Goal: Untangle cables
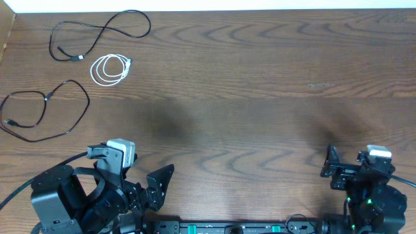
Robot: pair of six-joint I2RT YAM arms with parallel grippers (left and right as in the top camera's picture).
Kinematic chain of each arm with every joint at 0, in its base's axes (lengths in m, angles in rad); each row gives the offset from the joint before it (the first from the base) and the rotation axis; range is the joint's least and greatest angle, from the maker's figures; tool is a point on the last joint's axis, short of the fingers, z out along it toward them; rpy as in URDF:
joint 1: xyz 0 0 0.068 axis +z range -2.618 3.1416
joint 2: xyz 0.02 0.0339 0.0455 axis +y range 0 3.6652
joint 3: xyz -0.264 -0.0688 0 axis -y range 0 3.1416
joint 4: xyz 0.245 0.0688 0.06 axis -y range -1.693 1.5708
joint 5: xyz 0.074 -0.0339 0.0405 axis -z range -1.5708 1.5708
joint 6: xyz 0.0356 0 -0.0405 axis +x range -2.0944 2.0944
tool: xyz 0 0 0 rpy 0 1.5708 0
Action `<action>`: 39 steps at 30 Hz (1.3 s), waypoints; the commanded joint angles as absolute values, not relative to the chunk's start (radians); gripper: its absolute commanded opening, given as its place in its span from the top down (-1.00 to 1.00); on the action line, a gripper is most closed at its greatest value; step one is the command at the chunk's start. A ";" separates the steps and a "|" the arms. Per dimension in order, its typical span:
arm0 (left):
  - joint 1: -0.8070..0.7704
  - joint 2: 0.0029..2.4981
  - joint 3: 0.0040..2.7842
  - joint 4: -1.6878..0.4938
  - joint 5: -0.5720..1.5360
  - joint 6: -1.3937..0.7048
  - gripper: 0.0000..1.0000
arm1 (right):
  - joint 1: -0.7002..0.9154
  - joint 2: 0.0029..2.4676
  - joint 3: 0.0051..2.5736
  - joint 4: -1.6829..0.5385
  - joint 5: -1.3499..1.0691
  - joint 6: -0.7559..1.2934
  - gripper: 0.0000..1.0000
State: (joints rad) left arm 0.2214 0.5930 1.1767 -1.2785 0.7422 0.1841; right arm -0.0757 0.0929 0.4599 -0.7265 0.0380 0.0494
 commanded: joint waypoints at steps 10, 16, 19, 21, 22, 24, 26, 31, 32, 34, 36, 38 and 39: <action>0.224 0.593 1.180 -1.278 0.740 0.194 -0.96 | -0.029 0.006 0.338 -0.591 0.022 0.029 -0.99; 0.224 0.593 1.180 -1.278 0.740 0.194 -0.96 | -0.011 0.006 0.285 -0.485 0.015 0.029 -0.98; 0.224 0.593 1.180 -1.278 0.740 0.194 -0.96 | -0.003 0.006 0.250 -0.442 0.008 0.028 -0.98; 0.224 0.593 1.180 -1.278 0.740 0.194 -0.96 | 0.004 0.006 0.223 -0.406 0.008 0.028 -0.99; 0.224 0.593 1.180 -1.278 0.740 0.194 -0.96 | 0.007 0.006 0.211 -0.388 0.008 0.028 -0.99; 0.224 0.593 1.180 -1.278 0.740 0.194 -0.96 | 0.013 0.006 0.186 -0.352 0.007 0.028 -0.98; 0.224 0.593 1.180 -1.278 0.740 0.194 -0.96 | 0.018 0.006 0.164 -0.316 0.007 0.028 -0.99; 0.224 0.593 1.180 -1.278 0.740 0.194 -0.96 | 0.022 0.006 0.108 -0.220 -0.011 0.028 -0.99; 0.224 0.593 1.180 -1.278 0.740 0.194 -0.96 | 0.022 0.005 0.101 -0.207 -0.012 0.029 -0.99; 0.224 0.593 1.180 -1.278 0.740 0.194 -0.96 | 0.022 0.005 0.087 -0.181 -0.015 0.028 -0.99; 0.224 0.593 1.180 -1.278 0.740 0.194 -0.96 | 0.022 0.005 0.074 -0.153 -0.017 0.028 -0.98; 0.224 0.593 1.180 -1.278 0.740 0.194 -0.96 | 0.022 0.005 0.062 -0.122 -0.019 0.029 -0.99; 0.224 0.593 1.180 -1.278 0.740 0.194 -0.96 | 0.022 0.005 0.059 -0.114 -0.021 0.028 -0.98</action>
State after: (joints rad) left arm 0.2214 0.5930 1.1767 -1.2785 0.7418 0.1841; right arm 0.0154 0.0120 0.0750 -0.1402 -0.0086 0.0399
